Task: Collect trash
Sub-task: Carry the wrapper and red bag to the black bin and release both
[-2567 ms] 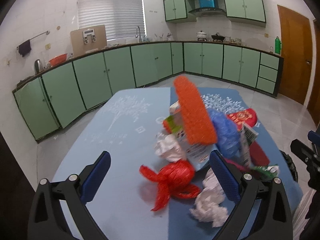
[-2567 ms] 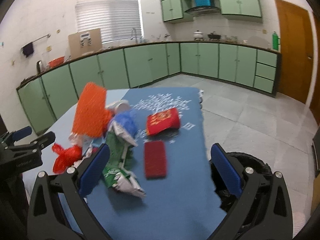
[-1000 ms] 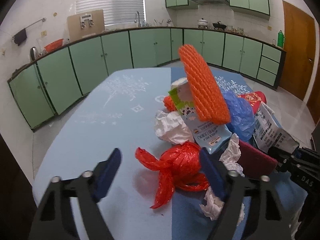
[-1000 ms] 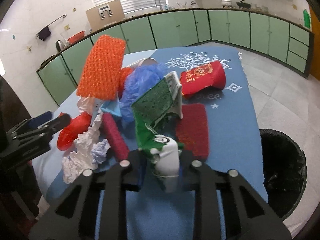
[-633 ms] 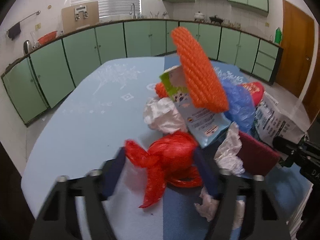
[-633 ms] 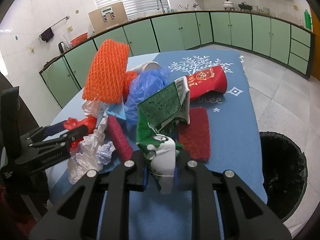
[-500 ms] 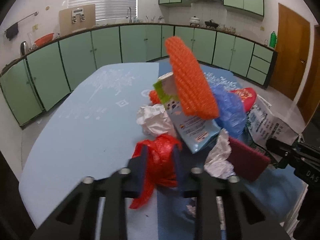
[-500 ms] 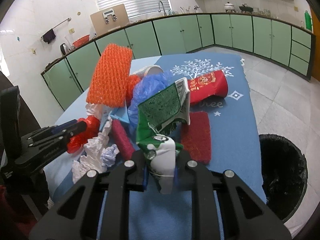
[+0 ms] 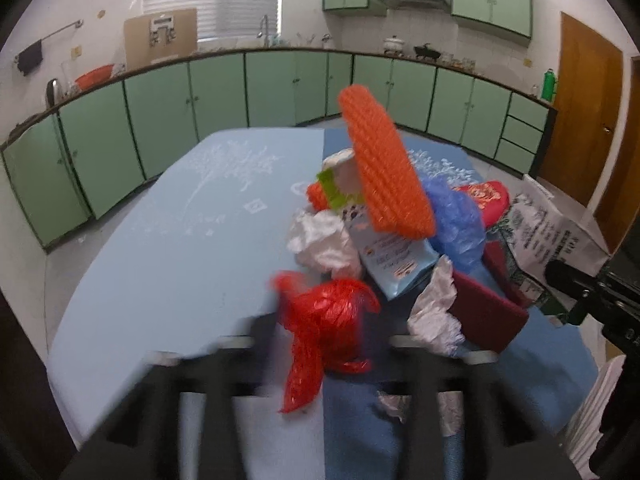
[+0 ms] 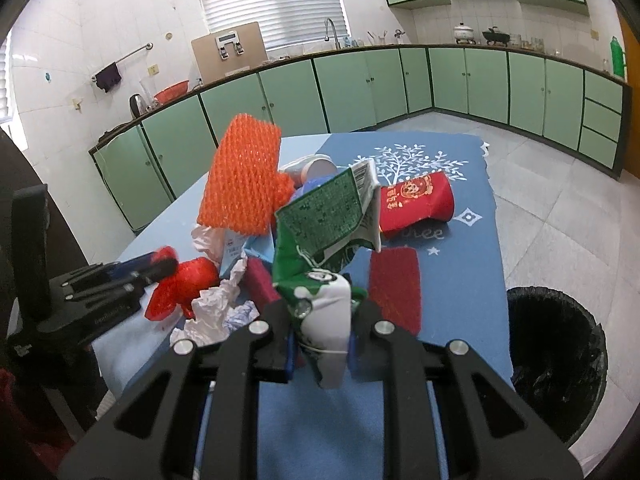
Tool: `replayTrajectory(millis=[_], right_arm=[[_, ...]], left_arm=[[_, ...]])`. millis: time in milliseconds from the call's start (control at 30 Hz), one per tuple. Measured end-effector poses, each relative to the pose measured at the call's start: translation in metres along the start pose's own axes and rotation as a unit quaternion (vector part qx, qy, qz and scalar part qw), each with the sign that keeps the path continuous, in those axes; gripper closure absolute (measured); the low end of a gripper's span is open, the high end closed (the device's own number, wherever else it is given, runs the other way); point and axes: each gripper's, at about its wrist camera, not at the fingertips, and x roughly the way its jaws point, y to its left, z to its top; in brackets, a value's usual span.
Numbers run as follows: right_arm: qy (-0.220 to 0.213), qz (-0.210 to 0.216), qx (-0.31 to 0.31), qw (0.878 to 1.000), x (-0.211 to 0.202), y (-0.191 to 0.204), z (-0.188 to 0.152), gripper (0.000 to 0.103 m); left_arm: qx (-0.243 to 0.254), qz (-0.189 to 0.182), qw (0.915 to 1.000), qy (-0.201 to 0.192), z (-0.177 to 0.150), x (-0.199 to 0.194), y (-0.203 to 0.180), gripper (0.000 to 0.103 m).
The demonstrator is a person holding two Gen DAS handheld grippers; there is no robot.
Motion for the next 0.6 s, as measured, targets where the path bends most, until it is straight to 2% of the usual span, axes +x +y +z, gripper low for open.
replayTrajectory(millis=[167, 200, 233, 300, 400, 600], right_arm=[[0.007, -0.002, 0.004, 1.000, 0.003, -0.003, 0.001, 0.086], [0.007, -0.002, 0.005, 1.000, 0.004, -0.003, 0.001, 0.086], [0.008, -0.003, 0.004, 1.000, 0.005, -0.003, 0.001, 0.086], [0.010, -0.004, 0.003, 1.000, 0.006, -0.003, 0.000, 0.086], [0.011, -0.006, -0.001, 1.000, 0.006, 0.000, 0.001, 0.086], [-0.002, -0.004, -0.002, 1.000, -0.004, 0.003, 0.004, 0.086]], left_arm=[[0.004, 0.008, 0.9997, 0.024, -0.005, 0.016, 0.000, 0.037], [0.004, 0.007, 0.9995, 0.031, -0.007, 0.020, 0.000, 0.047], [0.004, 0.002, 0.9993, 0.036, -0.008, 0.024, 0.000, 0.065], [0.003, -0.010, 0.9993, 0.036, -0.009, 0.025, -0.002, 0.073], [0.002, -0.010, 0.9997, 0.024, -0.007, 0.019, -0.003, 0.077], [-0.016, -0.016, 0.9996, -0.016, 0.008, -0.011, 0.001, 0.078]])
